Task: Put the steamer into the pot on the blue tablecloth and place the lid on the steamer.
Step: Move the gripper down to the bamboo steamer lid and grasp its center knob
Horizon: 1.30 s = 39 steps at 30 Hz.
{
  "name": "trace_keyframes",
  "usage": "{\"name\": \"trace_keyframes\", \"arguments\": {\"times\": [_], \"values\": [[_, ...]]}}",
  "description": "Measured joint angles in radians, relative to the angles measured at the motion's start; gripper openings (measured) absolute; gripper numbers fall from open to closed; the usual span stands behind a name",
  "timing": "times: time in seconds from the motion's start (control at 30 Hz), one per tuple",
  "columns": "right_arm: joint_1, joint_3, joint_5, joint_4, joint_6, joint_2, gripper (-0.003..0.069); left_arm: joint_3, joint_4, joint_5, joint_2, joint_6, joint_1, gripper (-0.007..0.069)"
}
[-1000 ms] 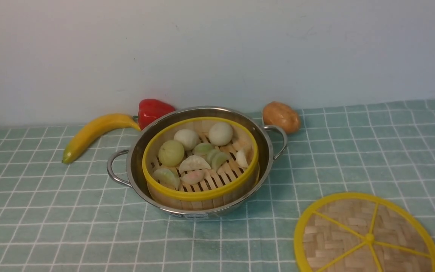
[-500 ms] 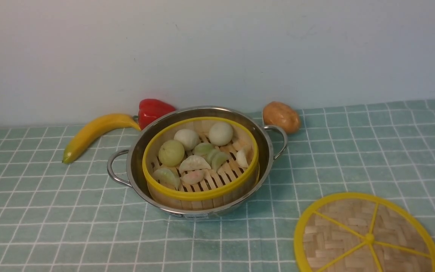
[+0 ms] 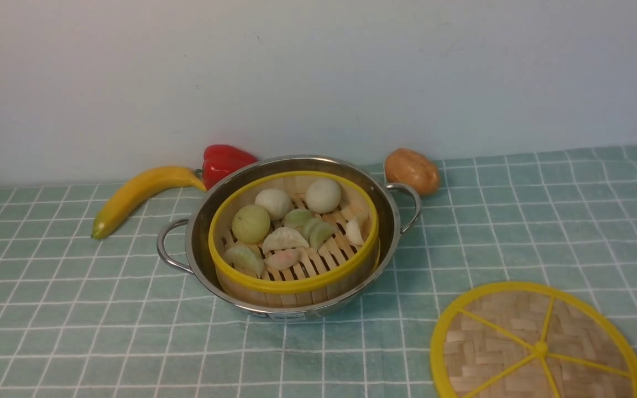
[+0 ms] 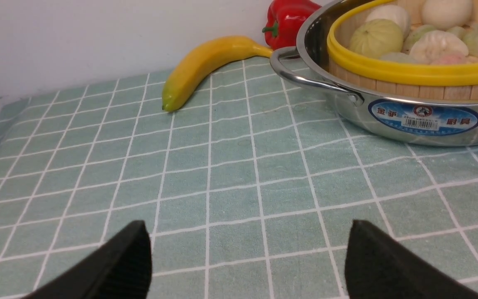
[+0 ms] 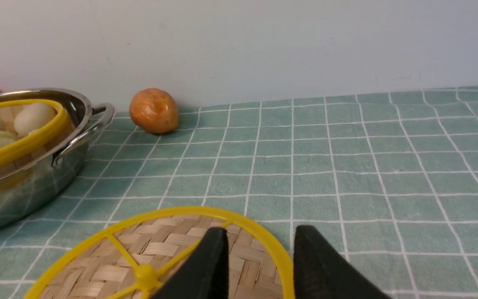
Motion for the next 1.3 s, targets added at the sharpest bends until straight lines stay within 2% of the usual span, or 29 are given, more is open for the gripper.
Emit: {"name": "trace_keyframes", "arguments": {"times": [0.27,0.47,0.6,0.8,0.93,1.03,1.17,1.23,1.27,1.3], "values": [[0.0,-0.006,-0.024,0.018,0.025,0.0,0.0243,0.0,0.0,0.0,0.0,0.007,0.0,0.0578],[0.0,-0.213,0.021,0.072,0.045,-0.002,0.0243,0.0,0.0,-0.001,0.0,0.007,0.0,0.0578],[0.0,-0.367,0.075,0.141,0.045,-0.004,0.0243,0.0,0.0,-0.001,0.0,0.007,0.0,0.0578],[0.0,-0.401,0.025,0.25,0.047,-0.004,0.0243,0.0,0.0,-0.001,0.0,0.007,0.0,0.0578],[0.0,-0.44,0.163,0.273,0.046,-0.003,0.0243,0.0,0.0,-0.001,0.0,0.007,0.0,0.0578],[0.0,-0.54,0.476,0.215,-0.042,0.105,0.0243,0.0,0.0,-0.001,0.0,0.007,0.0,0.0578],[0.0,-0.651,0.75,0.163,-0.239,0.338,0.0243,0.0,0.0,-0.001,0.0,0.007,0.0,0.0578],[0.0,-0.698,0.78,0.167,-0.354,0.491,0.0243,0.0,0.0,-0.001,0.0,0.007,0.0,0.0578],[0.0,-0.702,0.78,0.169,-0.354,0.505,0.0243,0.0,0.0,-0.001,0.0,0.007,0.0,0.0578],[0.0,-0.727,0.764,0.196,-0.418,0.605,0.0243,0.0,0.0,-0.001,0.0,0.007,0.0,0.0578]]}}
